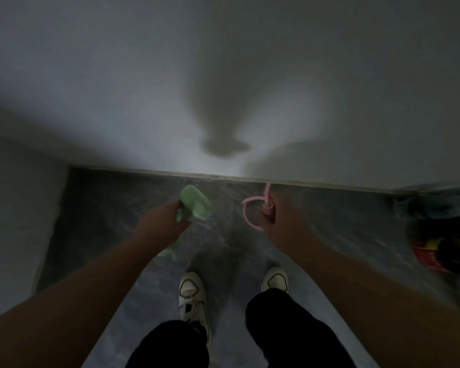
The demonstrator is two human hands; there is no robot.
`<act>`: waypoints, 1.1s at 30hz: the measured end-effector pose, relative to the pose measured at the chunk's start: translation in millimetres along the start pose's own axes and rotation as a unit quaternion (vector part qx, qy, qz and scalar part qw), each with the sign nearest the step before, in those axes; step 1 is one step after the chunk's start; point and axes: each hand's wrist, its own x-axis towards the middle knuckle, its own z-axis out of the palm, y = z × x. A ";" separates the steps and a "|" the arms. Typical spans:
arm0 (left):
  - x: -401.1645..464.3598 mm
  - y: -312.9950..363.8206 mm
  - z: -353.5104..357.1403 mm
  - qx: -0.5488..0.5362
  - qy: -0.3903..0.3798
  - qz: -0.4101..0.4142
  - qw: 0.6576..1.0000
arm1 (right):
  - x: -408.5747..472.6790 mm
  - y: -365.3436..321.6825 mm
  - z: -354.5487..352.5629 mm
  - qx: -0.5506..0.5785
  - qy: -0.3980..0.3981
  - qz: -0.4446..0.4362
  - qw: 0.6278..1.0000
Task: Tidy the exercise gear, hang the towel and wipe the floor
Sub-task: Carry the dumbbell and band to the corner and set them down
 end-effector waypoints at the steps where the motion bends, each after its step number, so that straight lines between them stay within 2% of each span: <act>1: 26.8 -13.0 22.0 0.027 -0.002 0.017 1.000 | 19.4 27.2 26.5 0.000 -0.011 0.011 1.000; 6: 153.1 -72.8 129.4 0.175 -0.013 0.095 0.980 | 112.0 152.5 130.4 -0.013 -0.080 0.002 0.997; 9: 212.0 -98.7 179.8 0.261 -0.005 0.126 0.957 | 157.7 205.3 168.6 -0.071 -0.114 -0.007 0.991; 12: 256.1 -110.6 211.9 0.317 0.018 0.147 0.937 | 191.5 240.2 194.7 -0.135 -0.115 -0.029 0.984; 18: 308.5 -124.5 243.6 0.324 0.042 0.168 0.930 | 223.3 257.8 217.4 -0.174 -0.098 -0.021 0.980; 22: 314.7 -129.5 258.4 0.331 0.033 0.194 0.923 | 223.9 253.3 232.5 -0.098 -0.077 0.025 0.992; 29: 332.3 -136.4 270.3 0.279 0.053 0.182 0.941 | 210.5 260.7 241.5 -0.060 -0.064 0.051 0.995; 33: 337.3 -132.8 274.0 0.273 0.069 0.180 0.942 | 211.7 272.0 238.0 -0.092 -0.070 0.068 0.991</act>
